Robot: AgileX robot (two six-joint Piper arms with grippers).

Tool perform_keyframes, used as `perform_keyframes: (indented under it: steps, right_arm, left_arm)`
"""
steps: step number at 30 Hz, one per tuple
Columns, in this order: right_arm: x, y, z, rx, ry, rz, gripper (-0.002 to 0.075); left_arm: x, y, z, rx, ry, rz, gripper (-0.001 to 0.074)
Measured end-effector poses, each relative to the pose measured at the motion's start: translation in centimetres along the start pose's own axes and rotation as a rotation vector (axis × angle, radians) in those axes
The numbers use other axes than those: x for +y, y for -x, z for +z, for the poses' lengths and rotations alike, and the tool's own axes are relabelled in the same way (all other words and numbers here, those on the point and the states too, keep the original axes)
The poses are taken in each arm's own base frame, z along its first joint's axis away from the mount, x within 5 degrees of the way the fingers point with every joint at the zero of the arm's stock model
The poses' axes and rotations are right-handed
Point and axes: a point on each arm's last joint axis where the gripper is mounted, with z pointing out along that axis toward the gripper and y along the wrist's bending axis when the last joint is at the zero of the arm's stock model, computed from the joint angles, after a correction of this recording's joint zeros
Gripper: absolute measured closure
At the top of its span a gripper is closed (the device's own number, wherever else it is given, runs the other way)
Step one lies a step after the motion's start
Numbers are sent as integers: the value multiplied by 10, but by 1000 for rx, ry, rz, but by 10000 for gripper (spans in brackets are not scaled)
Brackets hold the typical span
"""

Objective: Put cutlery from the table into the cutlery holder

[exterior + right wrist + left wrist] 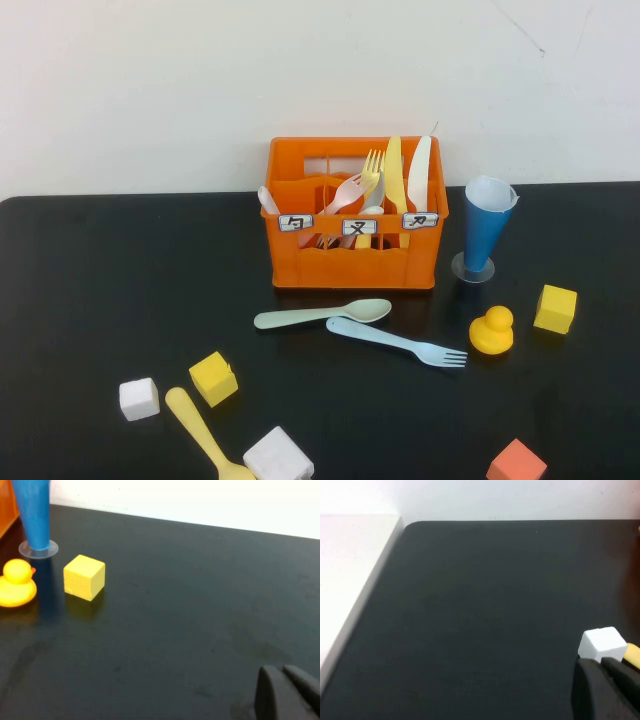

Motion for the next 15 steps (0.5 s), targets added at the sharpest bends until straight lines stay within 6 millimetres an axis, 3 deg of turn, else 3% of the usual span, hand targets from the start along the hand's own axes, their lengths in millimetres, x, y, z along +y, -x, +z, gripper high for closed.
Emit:
perform_keyframes:
  steps: [15]
  right_arm:
    - [0,0,0,0,0,0,730]
  left_arm:
    - [0,0,0,0,-2,-8,736]
